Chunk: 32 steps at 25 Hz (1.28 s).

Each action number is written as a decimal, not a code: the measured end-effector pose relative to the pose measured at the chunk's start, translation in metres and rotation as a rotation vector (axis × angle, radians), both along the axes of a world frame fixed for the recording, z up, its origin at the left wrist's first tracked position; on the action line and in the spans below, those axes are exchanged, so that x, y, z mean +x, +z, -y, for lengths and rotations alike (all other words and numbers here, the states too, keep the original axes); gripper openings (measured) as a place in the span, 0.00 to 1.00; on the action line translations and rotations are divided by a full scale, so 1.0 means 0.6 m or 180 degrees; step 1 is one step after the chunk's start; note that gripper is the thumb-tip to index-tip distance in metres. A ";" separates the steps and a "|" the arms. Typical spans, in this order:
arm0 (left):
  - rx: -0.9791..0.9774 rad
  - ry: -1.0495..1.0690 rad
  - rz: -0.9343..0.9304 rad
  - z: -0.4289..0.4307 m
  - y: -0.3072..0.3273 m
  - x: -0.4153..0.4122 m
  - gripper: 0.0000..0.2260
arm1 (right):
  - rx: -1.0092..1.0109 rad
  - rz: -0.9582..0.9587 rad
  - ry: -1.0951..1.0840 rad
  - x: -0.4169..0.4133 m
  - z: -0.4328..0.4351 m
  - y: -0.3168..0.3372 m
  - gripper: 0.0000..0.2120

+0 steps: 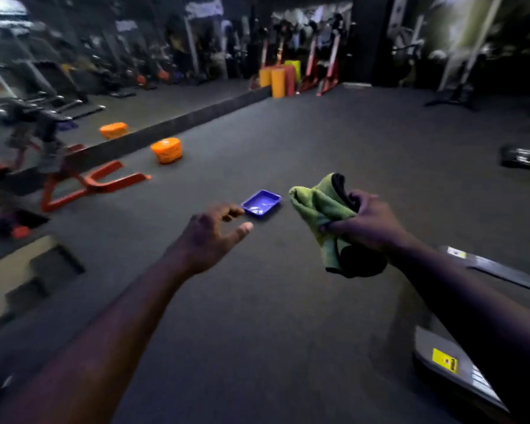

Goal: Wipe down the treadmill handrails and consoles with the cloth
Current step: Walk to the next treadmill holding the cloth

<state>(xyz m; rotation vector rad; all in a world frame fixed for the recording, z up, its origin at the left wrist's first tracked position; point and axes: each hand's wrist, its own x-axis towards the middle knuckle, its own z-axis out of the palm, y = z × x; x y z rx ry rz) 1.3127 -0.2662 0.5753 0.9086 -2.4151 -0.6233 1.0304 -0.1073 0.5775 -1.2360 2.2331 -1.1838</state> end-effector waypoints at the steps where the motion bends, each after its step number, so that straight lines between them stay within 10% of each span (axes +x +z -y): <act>1: 0.0053 -0.0089 -0.0036 0.047 -0.026 -0.052 0.16 | -0.0062 0.0098 -0.0184 -0.039 0.023 -0.040 0.25; 15: 0.0212 -0.3026 -0.0023 0.459 -0.131 -0.976 0.24 | -0.0422 0.0746 -0.3011 -0.605 0.153 -0.134 0.37; 24: 0.0356 -0.4734 0.0064 0.254 -0.121 -1.479 0.20 | -0.1142 0.0894 -0.4429 -0.812 0.023 -0.138 0.46; 32: 0.0555 -0.5179 0.0028 0.069 -0.112 -1.864 0.19 | -0.2501 0.1303 -0.4757 -1.127 -0.088 -0.135 0.18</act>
